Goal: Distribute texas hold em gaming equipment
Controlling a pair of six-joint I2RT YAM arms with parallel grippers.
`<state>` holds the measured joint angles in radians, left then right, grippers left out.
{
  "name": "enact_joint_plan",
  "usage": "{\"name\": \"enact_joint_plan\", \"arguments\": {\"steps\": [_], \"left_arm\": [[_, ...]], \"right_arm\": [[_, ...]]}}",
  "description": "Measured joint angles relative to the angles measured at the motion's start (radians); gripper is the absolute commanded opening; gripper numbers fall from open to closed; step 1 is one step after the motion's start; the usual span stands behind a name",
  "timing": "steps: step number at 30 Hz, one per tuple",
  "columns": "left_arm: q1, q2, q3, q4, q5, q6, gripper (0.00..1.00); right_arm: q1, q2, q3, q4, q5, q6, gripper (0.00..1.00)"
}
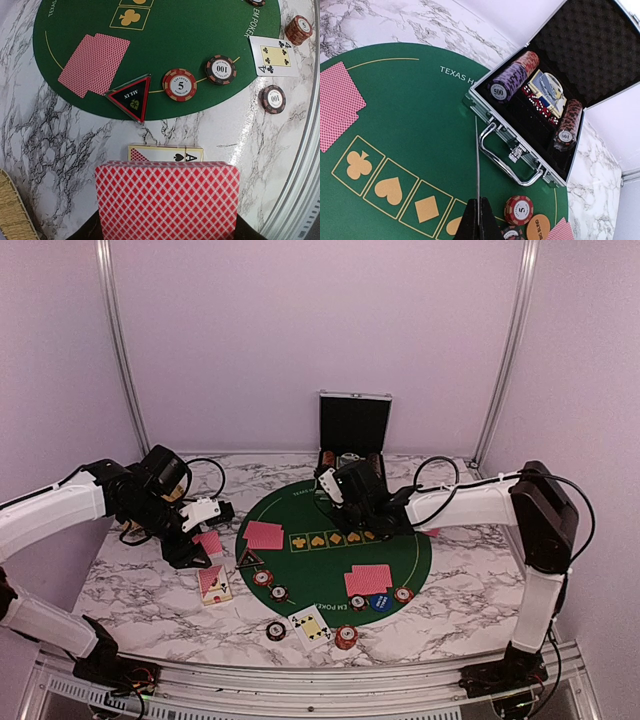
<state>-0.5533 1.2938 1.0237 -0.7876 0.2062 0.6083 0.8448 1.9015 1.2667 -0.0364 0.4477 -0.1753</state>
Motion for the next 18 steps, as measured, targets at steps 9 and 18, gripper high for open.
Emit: {"name": "enact_joint_plan", "arguments": {"steps": [9,18], "left_arm": [[0.000,0.000,0.000,-0.003,0.015,-0.003,0.00],[0.000,0.000,0.000,-0.003,0.021,-0.004,0.00]], "right_arm": [[0.039,0.017,0.000,0.084,0.024,-0.132,0.00],[0.113,0.164,0.069,0.111,0.049,-0.288,0.00]]}}
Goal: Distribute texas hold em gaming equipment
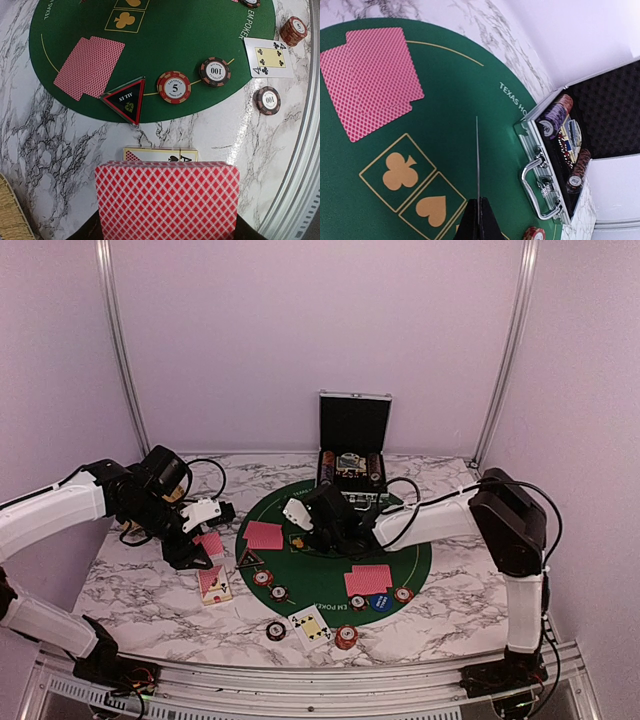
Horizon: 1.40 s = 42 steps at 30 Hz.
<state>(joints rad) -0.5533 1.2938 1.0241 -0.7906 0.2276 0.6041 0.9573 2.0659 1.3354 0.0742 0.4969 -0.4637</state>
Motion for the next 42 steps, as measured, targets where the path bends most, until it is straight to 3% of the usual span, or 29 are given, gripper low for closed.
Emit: {"name": "enact_joint_plan", "arguments": {"steps": [5,11,16,18,21,25,31,38,42], "left_arm": [[0.000,0.000,0.000,0.000,0.000,0.000,0.00],[0.000,0.000,0.001,0.000,0.000,0.001,0.00],[0.000,0.000,0.002,0.000,0.000,0.000,0.00],[0.000,0.000,0.002,0.000,0.000,0.001,0.00],[0.000,0.000,0.002,0.000,0.000,0.001,0.00],[0.000,0.000,0.002,-0.001,0.000,0.001,0.00],[0.000,0.000,0.002,-0.001,0.001,0.001,0.00],[0.000,0.000,0.002,-0.001,0.004,0.001,0.00],[0.000,0.000,0.002,-0.001,0.009,0.001,0.00]], "right_arm": [[0.027,0.045,0.005,-0.012,-0.020,-0.046,0.01],[0.053,0.053,0.007,-0.055,-0.074,-0.065,0.22],[0.061,0.065,0.022,-0.138,-0.124,-0.057,0.29],[0.061,0.065,0.022,-0.156,-0.138,-0.047,0.37],[0.059,0.056,0.023,-0.166,-0.153,-0.024,0.57],[0.057,0.027,0.022,-0.206,-0.197,0.006,0.70],[0.009,-0.019,0.022,-0.280,-0.354,0.113,0.72],[-0.175,-0.046,0.084,-0.261,-0.553,0.364,0.66],[-0.191,-0.031,0.144,-0.230,-0.636,0.473,0.67]]}}
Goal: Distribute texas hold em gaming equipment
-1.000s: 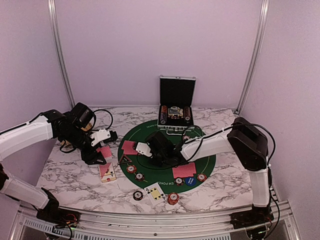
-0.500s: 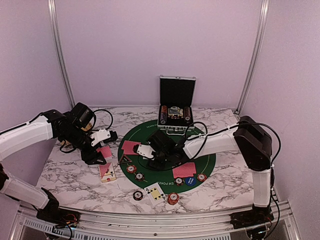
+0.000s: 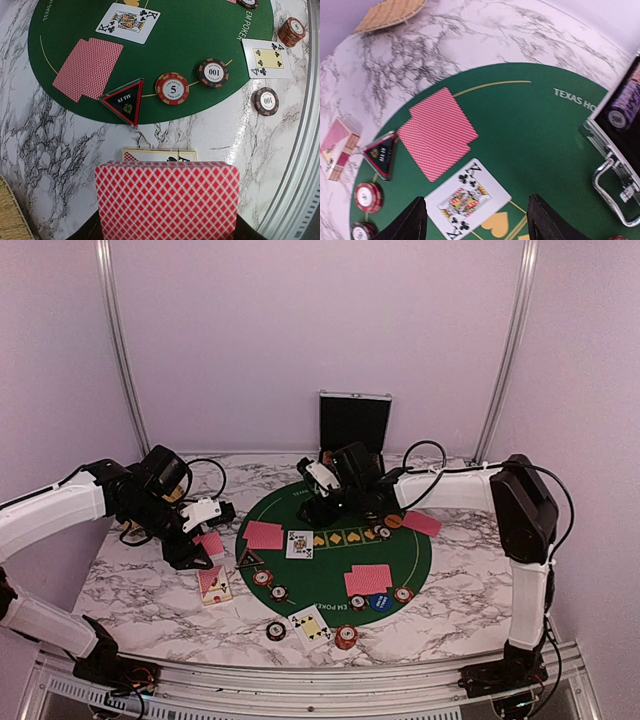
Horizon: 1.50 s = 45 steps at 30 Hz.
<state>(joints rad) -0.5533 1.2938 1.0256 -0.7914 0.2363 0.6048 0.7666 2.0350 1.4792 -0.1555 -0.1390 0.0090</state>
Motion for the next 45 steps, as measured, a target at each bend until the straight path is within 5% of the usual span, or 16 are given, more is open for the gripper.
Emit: {"name": "enact_joint_plan", "arguments": {"steps": [16,29,45], "left_arm": [[0.000,0.000,0.010,0.000,0.010,0.009,0.00],[-0.011,0.002,0.026,-0.002,0.010,0.026,0.00],[-0.041,0.012,0.027,-0.001,-0.003,0.031,0.00]], "right_arm": [[0.035,0.017,-0.088,0.419,-0.464,0.679,0.77],[0.157,0.108,-0.023,0.554,-0.604,0.919,0.87],[0.161,0.185,-0.005,0.703,-0.676,1.090,0.85]]}}
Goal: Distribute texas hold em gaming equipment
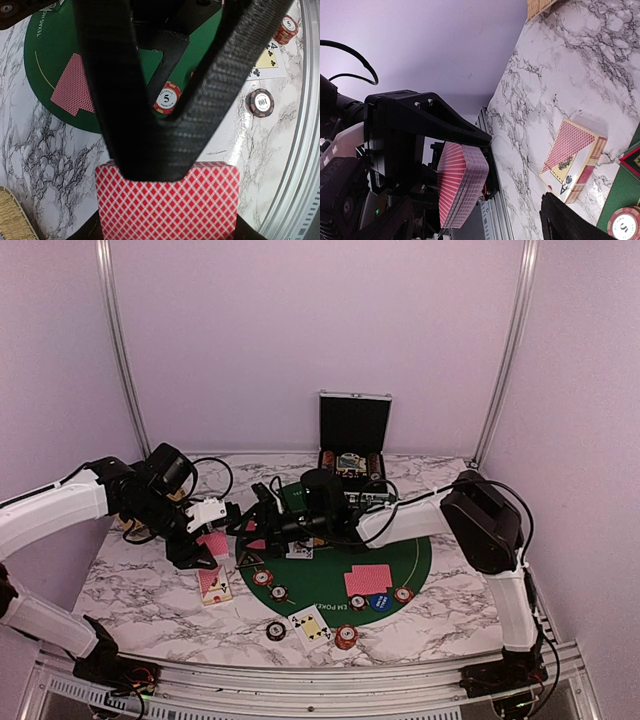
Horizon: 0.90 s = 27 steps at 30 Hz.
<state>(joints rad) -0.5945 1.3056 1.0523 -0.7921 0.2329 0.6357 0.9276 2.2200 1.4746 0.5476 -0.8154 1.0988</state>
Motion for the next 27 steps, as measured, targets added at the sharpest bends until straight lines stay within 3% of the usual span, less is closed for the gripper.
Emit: {"name": "enact_joint_plan", "arguments": {"steps": [27], "left_arm": [[-0.028,0.016,0.026,0.010,-0.029,0.008,0.00]], "right_arm": [[0.032,0.116,0.136,-0.020,-0.015,0.092,0.80]]}}
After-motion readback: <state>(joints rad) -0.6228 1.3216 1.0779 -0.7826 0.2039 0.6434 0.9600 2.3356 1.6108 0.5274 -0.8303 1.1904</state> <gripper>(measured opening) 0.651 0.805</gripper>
